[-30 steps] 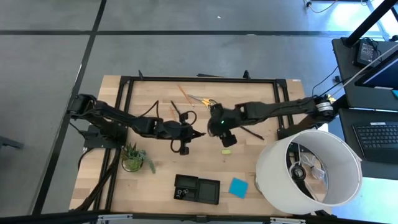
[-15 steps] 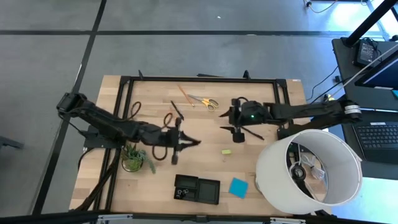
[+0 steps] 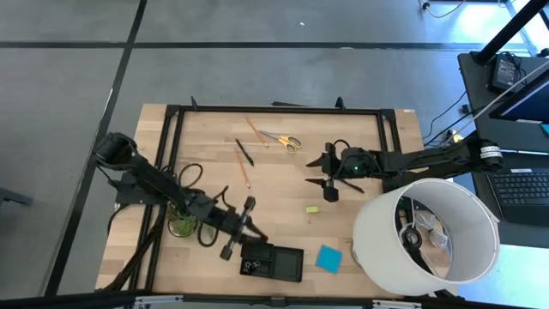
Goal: Pick and place office supplies into organizer
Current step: Put the bottom black pen into the black desk organizer
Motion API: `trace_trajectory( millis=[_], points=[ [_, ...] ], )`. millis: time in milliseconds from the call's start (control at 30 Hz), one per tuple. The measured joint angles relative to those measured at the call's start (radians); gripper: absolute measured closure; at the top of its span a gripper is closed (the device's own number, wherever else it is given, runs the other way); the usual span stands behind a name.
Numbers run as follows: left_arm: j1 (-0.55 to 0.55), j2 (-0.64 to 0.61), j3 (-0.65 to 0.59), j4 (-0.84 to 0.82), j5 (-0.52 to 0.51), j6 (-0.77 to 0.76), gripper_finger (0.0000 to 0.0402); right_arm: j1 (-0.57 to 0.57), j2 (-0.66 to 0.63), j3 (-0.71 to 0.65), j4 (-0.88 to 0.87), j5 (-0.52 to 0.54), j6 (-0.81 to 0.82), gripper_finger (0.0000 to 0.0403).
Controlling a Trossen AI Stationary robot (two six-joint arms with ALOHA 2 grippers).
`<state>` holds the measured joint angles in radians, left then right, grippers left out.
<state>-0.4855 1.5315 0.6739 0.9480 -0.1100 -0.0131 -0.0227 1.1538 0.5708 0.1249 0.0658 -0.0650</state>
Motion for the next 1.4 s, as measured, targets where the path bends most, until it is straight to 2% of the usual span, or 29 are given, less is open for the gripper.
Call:
trace_trajectory(
  millis=[167, 433, 567, 900, 1033, 1400],
  points=[
    [-0.029, 0.106, 0.001, 0.155, 0.084, -0.012, 0.0372, 0.005, 0.000, -0.007, 0.014, 0.000, 0.060, 0.0170],
    [-0.021, 0.246, 0.001, 0.241, -0.032, -0.195, 0.0372, 0.064, 0.000, -0.007, 0.057, 0.000, 0.064, 0.0170],
    [-0.021, 0.278, 0.002, 0.225, -0.127, -0.221, 0.0372, 0.093, 0.000, -0.007, 0.067, 0.000, 0.063, 0.0170],
    [-0.056, 0.327, 0.002, 0.163, -0.184, -0.363, 0.0372, 0.113, 0.000, -0.007, 0.066, 0.001, 0.061, 0.0170],
    [-0.084, 0.327, 0.002, 0.114, -0.253, -0.366, 0.0372, 0.113, 0.000, -0.007, 0.066, 0.001, 0.061, 0.0170],
    [-0.114, 0.322, 0.005, 0.053, -0.301, -0.357, 0.0371, 0.113, 0.000, -0.007, 0.066, 0.001, 0.062, 0.0170]
  ],
)
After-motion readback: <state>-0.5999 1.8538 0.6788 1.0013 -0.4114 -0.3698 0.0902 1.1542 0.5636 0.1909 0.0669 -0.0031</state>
